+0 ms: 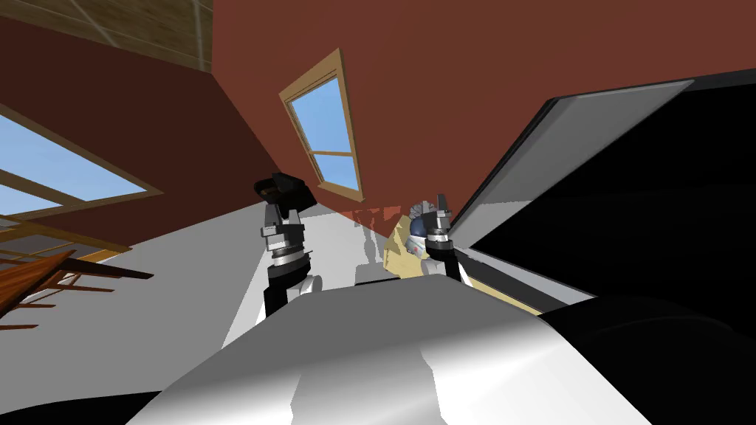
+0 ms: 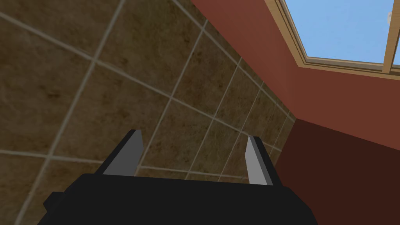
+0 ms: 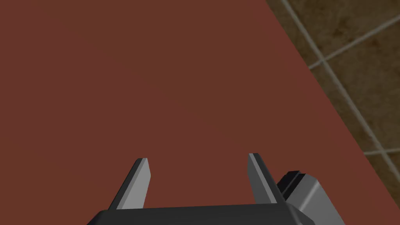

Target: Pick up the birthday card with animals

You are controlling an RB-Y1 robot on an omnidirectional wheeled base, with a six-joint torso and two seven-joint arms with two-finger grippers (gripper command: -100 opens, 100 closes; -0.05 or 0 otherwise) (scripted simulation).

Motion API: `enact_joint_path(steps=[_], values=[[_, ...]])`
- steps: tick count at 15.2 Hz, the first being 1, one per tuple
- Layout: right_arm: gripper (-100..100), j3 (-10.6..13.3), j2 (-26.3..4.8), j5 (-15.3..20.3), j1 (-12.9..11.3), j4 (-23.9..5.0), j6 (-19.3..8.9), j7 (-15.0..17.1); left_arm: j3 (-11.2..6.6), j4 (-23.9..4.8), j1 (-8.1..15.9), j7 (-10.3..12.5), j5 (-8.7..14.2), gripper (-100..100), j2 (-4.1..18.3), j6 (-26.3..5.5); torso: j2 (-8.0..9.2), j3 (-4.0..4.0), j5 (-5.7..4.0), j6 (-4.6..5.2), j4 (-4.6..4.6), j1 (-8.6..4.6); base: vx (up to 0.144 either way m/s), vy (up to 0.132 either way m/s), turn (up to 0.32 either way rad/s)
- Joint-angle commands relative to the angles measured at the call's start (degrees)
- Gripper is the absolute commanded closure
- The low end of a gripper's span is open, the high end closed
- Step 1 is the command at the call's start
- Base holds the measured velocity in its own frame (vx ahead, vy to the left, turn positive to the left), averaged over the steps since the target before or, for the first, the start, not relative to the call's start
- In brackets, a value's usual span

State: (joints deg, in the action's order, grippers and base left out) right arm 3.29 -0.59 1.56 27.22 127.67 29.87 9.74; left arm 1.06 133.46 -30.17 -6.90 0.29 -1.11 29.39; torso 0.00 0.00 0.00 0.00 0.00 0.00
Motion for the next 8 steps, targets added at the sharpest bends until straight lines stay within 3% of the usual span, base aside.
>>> enact_joint_path(steps=[1, 8], values=[[-100, 0.07, -1.89, 0.55, 0.00, -1.68, -0.26, -0.68, 0.00, 0.00, 0.00, 0.00, 0.00, 0, 0.00, 0.00, 0.00, 0.00, 0.00, 0.00, 0.00, 0.00, 0.004, 0.023, 0.026], [-100, 0.42, -8.71, 3.20, -0.01, -9.16, -1.47, -3.97, 0.01, 0.00, 0.00, 0.00, 0.00, 0, -0.01, 0.00, -0.02, -0.01, 0.07, -0.01, -0.01, 0.35, 0.006, 0.079, 0.036]])
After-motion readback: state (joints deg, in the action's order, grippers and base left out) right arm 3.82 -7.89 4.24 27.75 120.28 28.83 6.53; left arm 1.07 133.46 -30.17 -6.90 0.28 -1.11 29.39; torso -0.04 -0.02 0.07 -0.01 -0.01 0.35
